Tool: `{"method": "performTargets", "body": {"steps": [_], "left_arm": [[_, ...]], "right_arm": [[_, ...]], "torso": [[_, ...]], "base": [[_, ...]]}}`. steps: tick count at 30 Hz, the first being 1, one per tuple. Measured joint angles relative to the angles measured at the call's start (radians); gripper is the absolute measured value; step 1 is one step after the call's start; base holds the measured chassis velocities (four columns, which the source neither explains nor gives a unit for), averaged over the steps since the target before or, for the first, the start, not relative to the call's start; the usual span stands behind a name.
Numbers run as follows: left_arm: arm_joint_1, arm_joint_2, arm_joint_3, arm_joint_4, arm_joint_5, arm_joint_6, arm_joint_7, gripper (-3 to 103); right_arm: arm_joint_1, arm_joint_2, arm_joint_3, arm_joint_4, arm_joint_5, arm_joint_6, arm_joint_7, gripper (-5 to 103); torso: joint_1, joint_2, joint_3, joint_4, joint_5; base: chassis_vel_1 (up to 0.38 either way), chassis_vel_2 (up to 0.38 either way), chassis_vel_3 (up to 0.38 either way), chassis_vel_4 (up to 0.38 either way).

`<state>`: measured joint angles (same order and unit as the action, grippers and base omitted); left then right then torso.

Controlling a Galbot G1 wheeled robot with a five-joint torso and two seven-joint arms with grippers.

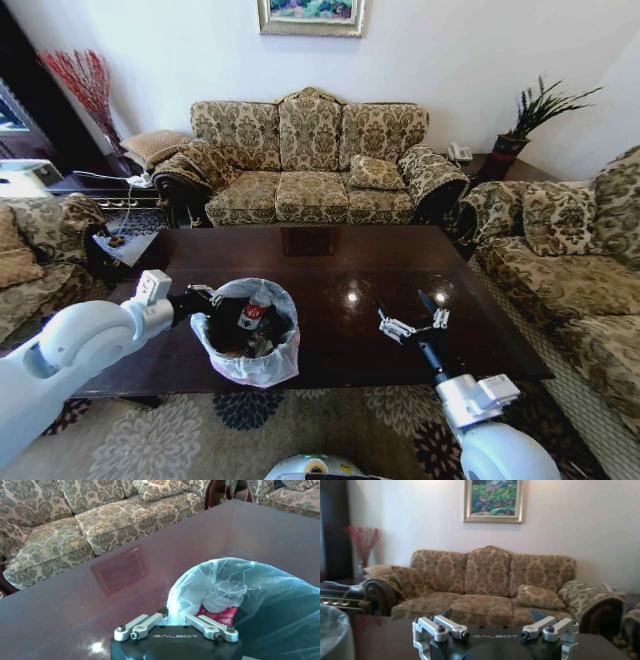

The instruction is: Move to the front of the table and place the trash on the table into the trash bin.

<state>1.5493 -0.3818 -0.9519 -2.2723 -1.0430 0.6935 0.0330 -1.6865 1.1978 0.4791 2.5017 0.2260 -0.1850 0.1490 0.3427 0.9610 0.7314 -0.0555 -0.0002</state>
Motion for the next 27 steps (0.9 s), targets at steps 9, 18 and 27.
{"method": "performTargets", "body": {"steps": [9,18,27], "left_arm": [[0.000,0.000,0.000,0.000,0.000,0.000,0.000,2],[0.000,0.000,0.000,0.000,0.000,0.000,0.000,2],[0.000,0.000,0.000,0.000,0.000,0.000,0.000,2]], "right_arm": [[0.002,0.005,-0.036,-0.026,-0.024,0.079,0.004,100],[0.042,0.012,-0.008,-0.015,0.028,0.018,-0.108,100],[0.028,0.030,-0.011,-0.037,0.003,0.038,-0.119,100]], "torso": [[0.000,0.000,0.000,0.0000,0.0000],[0.000,0.000,0.000,0.0001,0.0000],[0.000,0.000,0.000,0.0000,0.0000]], "base": [[0.000,0.000,0.000,0.000],[0.000,0.000,0.000,0.000],[0.000,0.000,0.000,0.000]]}}
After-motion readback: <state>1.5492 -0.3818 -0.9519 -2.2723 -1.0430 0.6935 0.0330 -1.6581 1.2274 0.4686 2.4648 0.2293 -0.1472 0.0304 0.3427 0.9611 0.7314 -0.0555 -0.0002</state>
